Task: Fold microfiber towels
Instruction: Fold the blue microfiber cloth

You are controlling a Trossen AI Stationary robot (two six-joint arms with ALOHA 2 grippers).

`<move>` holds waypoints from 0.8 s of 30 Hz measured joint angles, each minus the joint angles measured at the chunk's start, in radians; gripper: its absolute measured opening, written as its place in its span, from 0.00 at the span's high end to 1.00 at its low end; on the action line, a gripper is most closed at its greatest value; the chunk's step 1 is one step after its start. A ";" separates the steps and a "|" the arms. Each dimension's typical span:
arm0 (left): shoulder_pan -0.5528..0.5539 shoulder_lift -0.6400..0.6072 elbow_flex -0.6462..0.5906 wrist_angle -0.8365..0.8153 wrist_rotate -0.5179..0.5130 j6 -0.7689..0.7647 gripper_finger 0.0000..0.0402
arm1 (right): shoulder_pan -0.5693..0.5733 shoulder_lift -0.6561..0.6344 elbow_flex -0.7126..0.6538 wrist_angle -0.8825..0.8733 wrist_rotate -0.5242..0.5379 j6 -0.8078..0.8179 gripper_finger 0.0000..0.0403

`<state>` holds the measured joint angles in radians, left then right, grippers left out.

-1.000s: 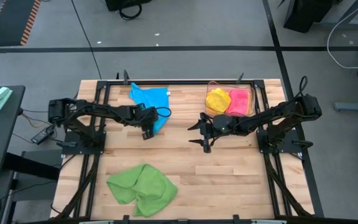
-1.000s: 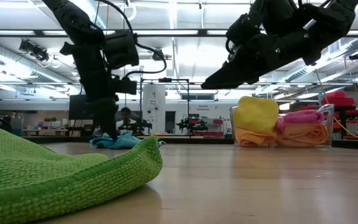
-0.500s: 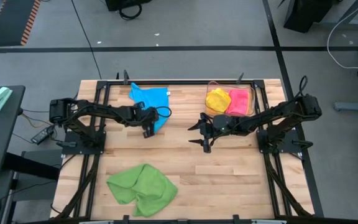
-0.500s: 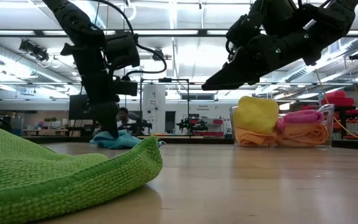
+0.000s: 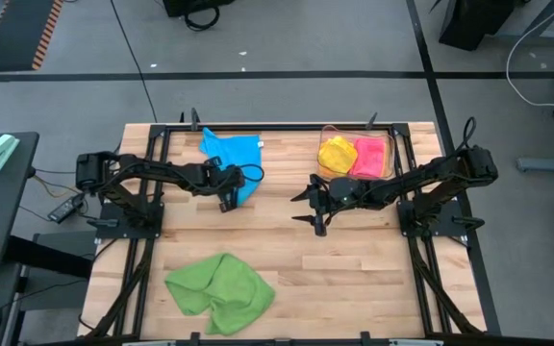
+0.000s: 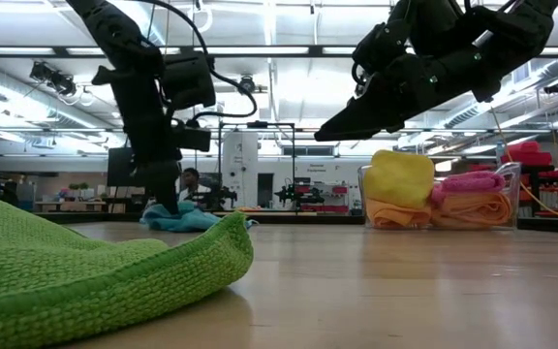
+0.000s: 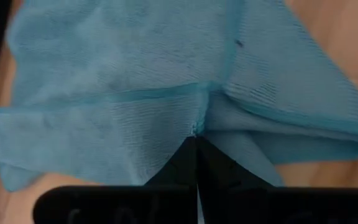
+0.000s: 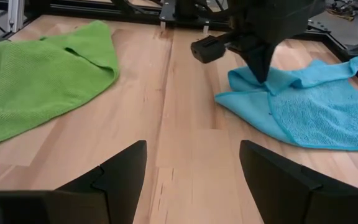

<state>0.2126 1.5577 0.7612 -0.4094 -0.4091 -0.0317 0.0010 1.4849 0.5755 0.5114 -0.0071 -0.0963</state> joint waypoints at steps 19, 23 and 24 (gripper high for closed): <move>-0.150 -0.004 0.167 -0.652 0.136 -0.315 0.99 | -0.020 0.000 0.000 -0.001 0.000 -0.012 0.34; -0.146 -0.004 0.194 -0.721 0.252 -0.365 0.99 | -0.028 0.000 0.000 0.008 0.002 -0.016 0.34; -0.143 -0.004 0.194 -0.722 0.282 -0.376 0.98 | -0.028 0.000 0.000 0.008 0.002 -0.013 0.34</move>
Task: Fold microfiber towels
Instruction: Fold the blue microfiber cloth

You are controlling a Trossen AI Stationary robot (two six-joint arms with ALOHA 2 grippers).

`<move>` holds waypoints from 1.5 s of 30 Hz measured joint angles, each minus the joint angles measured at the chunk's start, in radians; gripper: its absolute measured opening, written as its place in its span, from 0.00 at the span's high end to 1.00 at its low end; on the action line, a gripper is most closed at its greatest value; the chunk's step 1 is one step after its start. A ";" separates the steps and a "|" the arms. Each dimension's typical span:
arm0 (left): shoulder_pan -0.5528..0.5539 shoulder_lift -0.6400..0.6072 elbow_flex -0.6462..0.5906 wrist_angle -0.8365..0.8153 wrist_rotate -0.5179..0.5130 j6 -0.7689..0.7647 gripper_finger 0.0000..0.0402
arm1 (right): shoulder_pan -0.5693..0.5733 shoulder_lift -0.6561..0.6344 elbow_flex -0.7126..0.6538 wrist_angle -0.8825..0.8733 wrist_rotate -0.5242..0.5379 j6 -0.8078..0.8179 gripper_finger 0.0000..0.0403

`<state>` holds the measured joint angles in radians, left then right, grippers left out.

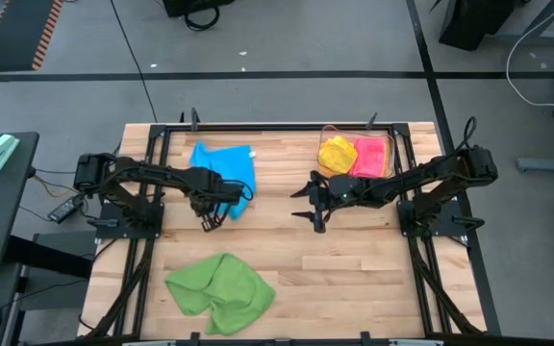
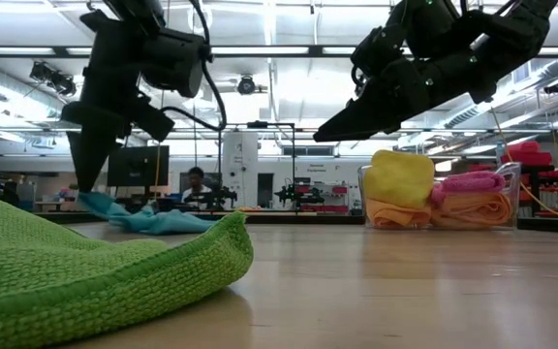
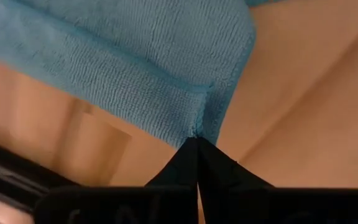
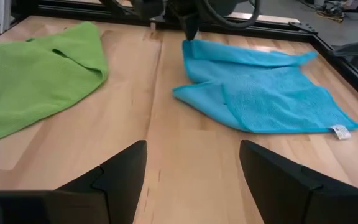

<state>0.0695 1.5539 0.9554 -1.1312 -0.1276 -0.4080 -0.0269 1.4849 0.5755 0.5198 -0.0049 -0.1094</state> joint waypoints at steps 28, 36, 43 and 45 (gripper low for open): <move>-0.096 0.001 0.621 -0.108 -0.219 0.238 0.99 | 0.053 0.021 0.001 -0.008 -0.063 0.040 0.34; -0.122 0.025 0.623 -0.073 -0.047 0.240 0.98 | 0.105 0.194 0.034 0.099 0.079 0.031 0.34; -0.166 0.108 0.623 -0.024 0.072 0.250 0.97 | 0.092 0.311 0.103 0.097 0.087 0.038 0.34; -0.181 0.149 0.622 -0.030 0.097 0.250 0.95 | 0.080 0.322 0.111 0.071 0.091 0.038 0.34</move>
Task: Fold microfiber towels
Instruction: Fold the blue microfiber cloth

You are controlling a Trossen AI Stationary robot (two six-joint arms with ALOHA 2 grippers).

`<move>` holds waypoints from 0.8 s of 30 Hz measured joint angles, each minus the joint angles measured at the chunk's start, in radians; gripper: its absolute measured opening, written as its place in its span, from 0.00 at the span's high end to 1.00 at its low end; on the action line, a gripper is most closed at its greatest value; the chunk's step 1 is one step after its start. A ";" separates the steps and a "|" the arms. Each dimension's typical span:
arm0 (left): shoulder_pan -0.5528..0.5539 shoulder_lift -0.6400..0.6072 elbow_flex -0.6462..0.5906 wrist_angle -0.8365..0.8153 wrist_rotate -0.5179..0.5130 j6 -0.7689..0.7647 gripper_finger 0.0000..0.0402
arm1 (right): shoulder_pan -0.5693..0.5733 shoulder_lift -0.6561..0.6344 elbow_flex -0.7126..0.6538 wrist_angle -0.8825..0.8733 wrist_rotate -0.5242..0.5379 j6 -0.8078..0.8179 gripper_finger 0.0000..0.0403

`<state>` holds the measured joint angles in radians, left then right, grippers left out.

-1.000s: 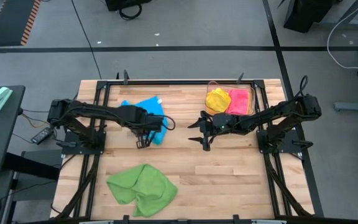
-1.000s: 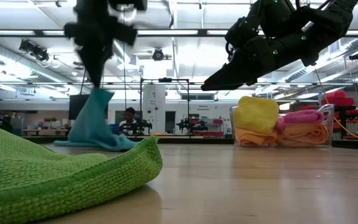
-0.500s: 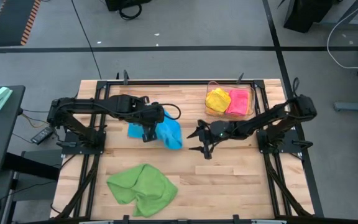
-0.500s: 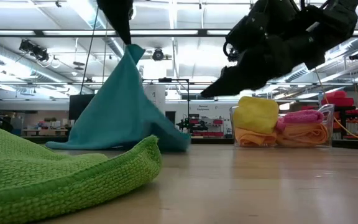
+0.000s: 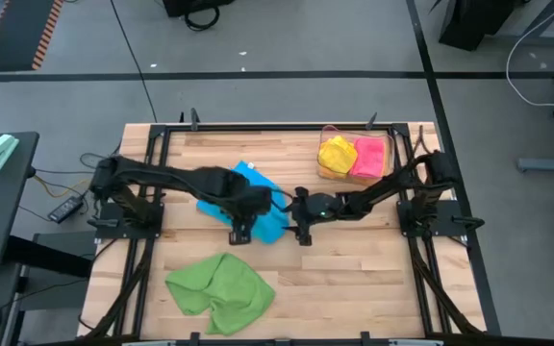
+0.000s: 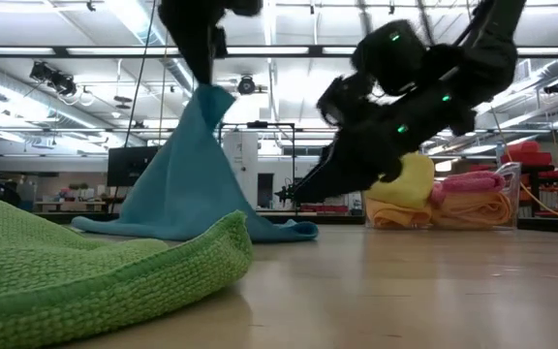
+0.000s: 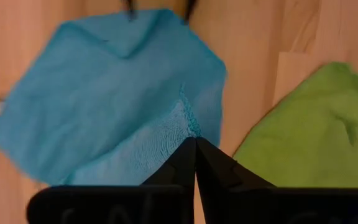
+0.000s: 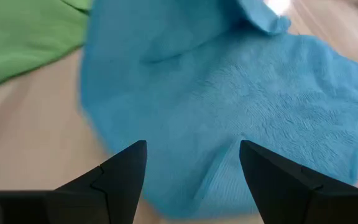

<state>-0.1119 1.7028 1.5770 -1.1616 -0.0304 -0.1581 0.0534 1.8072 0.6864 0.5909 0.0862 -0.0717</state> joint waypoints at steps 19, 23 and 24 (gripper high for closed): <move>-0.091 0.232 -0.001 0.170 0.131 0.012 0.98 | -0.125 0.031 0.018 -0.128 0.184 -0.100 0.34; -0.102 0.231 0.000 0.309 0.140 0.013 0.97 | -0.180 0.031 0.019 -0.128 0.288 -0.123 0.34; -0.104 0.231 0.000 0.346 0.140 0.014 0.95 | -0.196 0.031 0.019 -0.127 0.312 -0.122 0.34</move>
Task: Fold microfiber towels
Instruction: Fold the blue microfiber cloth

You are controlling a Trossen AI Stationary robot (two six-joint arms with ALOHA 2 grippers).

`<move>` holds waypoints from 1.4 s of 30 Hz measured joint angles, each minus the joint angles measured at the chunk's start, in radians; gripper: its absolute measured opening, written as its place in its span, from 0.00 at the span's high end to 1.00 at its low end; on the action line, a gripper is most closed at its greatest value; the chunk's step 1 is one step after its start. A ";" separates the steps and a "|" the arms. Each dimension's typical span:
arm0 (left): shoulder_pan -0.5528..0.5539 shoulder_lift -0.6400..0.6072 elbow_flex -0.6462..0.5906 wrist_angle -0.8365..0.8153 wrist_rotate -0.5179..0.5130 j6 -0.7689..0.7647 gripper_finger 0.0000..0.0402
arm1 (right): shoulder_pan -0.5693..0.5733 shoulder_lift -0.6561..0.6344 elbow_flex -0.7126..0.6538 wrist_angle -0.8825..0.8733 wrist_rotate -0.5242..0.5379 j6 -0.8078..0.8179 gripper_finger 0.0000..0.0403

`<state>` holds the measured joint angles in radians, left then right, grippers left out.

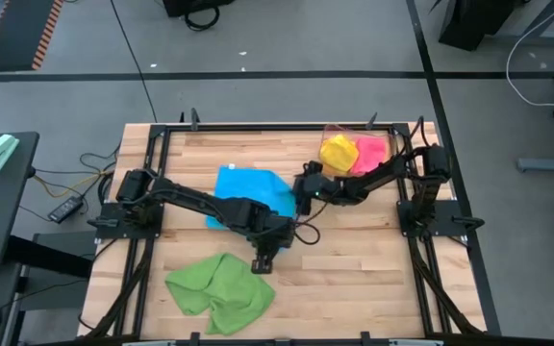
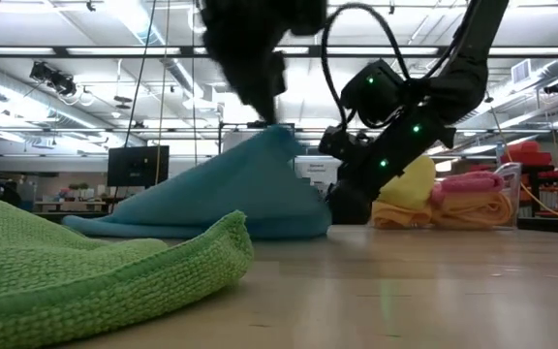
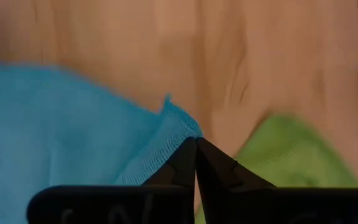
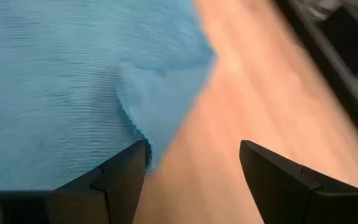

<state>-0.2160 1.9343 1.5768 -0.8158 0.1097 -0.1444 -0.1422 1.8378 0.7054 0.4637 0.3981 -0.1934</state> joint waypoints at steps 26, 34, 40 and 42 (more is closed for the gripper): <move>0.066 0.044 -0.013 -0.253 -0.306 0.132 0.86 | 0.114 -0.162 0.007 -0.139 -0.037 0.109 0.37; 0.083 -0.001 -0.182 -0.182 -0.312 0.156 0.98 | 0.215 -0.202 0.007 -0.162 -0.221 0.163 0.37; 0.087 -0.056 -0.268 -0.152 -0.308 0.157 0.94 | 0.251 -0.202 0.007 -0.165 -0.244 0.160 0.37; 0.094 -0.085 -0.306 -0.127 -0.309 0.157 0.92 | 0.264 -0.202 0.007 -0.167 -0.292 0.160 0.37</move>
<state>-0.1222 1.8488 1.2709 -0.9428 -0.1989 0.0128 0.1222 1.6360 0.7124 0.2968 0.1065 -0.0333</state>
